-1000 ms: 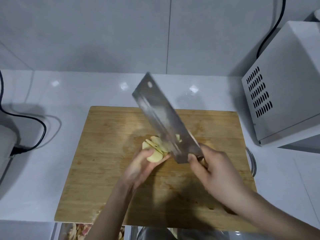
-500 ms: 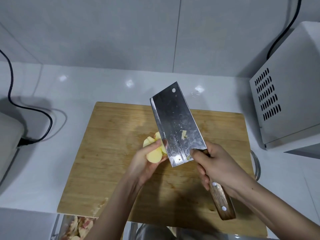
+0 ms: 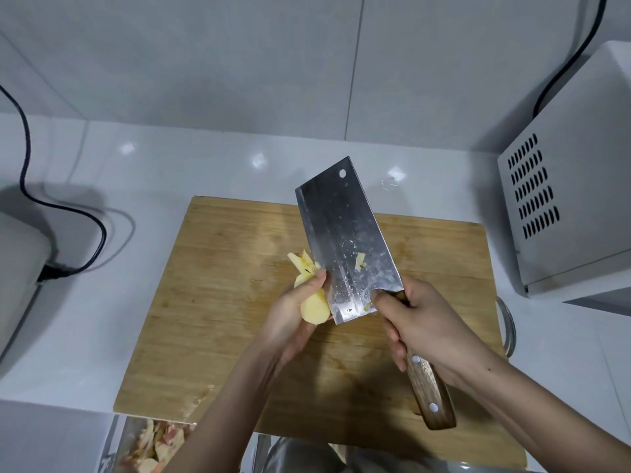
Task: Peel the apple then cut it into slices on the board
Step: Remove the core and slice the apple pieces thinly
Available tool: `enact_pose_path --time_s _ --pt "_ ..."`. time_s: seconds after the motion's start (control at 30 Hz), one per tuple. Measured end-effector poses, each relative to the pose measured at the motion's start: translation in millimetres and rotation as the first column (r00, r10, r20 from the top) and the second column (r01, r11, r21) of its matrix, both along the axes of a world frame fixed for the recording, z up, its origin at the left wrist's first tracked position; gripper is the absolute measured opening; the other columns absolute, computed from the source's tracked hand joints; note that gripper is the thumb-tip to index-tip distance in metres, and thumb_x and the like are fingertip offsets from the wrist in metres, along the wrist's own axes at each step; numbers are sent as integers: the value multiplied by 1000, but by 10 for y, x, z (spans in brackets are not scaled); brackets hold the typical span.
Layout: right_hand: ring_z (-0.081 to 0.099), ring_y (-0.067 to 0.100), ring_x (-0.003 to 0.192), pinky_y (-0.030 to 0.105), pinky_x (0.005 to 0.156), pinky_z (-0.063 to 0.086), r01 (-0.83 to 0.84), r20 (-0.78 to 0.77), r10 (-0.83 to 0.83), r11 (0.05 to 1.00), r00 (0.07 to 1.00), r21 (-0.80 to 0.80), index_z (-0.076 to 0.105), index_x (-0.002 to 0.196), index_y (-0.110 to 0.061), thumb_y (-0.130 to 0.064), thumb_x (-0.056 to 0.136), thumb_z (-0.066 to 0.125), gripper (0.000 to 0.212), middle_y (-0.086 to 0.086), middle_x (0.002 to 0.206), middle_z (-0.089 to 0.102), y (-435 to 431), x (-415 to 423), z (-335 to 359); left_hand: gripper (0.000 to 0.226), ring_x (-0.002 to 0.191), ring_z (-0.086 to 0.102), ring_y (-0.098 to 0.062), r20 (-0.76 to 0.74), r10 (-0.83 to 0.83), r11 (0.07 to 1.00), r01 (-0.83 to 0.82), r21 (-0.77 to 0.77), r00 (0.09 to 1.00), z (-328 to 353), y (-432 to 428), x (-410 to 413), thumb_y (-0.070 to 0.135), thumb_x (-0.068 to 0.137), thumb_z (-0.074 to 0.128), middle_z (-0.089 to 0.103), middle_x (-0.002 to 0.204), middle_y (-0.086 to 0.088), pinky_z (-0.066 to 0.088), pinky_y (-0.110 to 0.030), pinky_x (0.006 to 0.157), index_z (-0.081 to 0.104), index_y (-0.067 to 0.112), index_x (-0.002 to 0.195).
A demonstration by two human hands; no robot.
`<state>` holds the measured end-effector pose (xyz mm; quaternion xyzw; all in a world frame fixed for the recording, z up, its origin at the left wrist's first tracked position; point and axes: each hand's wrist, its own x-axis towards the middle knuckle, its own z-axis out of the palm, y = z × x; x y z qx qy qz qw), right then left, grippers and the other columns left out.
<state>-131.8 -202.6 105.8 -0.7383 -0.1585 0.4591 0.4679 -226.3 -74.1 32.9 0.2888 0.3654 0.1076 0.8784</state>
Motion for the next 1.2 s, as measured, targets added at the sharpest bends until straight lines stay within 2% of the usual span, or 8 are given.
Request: enact_pose_path --time_s 0.2,0.33,0.43,0.5,0.6,0.8,1.07,1.2 --pt "34 16 33 24 35 37 -1 -49 1 1000 999 -9 48 73 -11 -11 96 46 22 0 42 39 -23 -21 -11 28 80 70 -18 -78 -123 983 133 130 989 22 89 -96 31 81 58 73 88 -3 56 -33 64 63 13 102" --pt "35 15 33 25 33 38 -19 15 19 1000 1000 -20 46 72 -10 -11 95 47 23 0 42 40 47 5 7 42 96 65 -33 -183 -136 982 157 104 974 -25 179 -310 30 88 56 63 113 -19 59 -43 68 53 6 121" --pt "36 15 33 26 34 39 -57 34 59 997 998 -43 47 72 -11 -11 94 47 22 1 44 41 123 -9 -20 26 79 66 -23 -274 -120 972 168 161 954 -76 265 -528 26 93 53 64 96 -13 57 -35 64 57 9 112" --pt "37 15 33 26 35 38 -113 45 115 992 992 -55 49 75 -11 -11 94 46 19 0 44 41 174 -48 -64 18 76 64 -19 -359 -82 938 194 288 930 -146 328 -653 27 93 53 64 93 -10 51 -32 65 61 14 104" --pt "37 14 31 24 34 36 -147 68 152 987 986 -69 47 70 -13 -8 93 46 24 -2 42 41 246 -116 -160 22 96 59 -24 -472 -40 786 319 529 881 -273 408 -792 34 93 55 63 108 -7 48 -36 82 63 21 109" --pt "36 14 31 24 34 35 -152 50 156 986 987 -70 46 74 -9 -6 93 46 19 -2 41 40 291 -196 -260 25 108 54 -15 -448 -10 551 379 744 894 -455 586 -887 24 94 55 58 115 -3 43 -38 99 65 12 113" --pt "37 15 33 26 36 37 -167 84 175 982 981 -87 48 77 -8 -8 93 46 16 -1 44 41 318 -240 -238 16 116 46 -23 -497 80 504 395 768 864 -472 907 -992 37 91 56 50 112 8 36 -47 105 65 39 103" --pt "38 16 35 26 37 38 -190 103 198 978 975 -89 46 74 -9 -9 93 47 19 0 44 42 339 -255 -219 18 99 52 -14 -489 88 502 386 774 868 -233 925 -1031 31 95 51 57 108 3 40 -30 90 66 24 101"
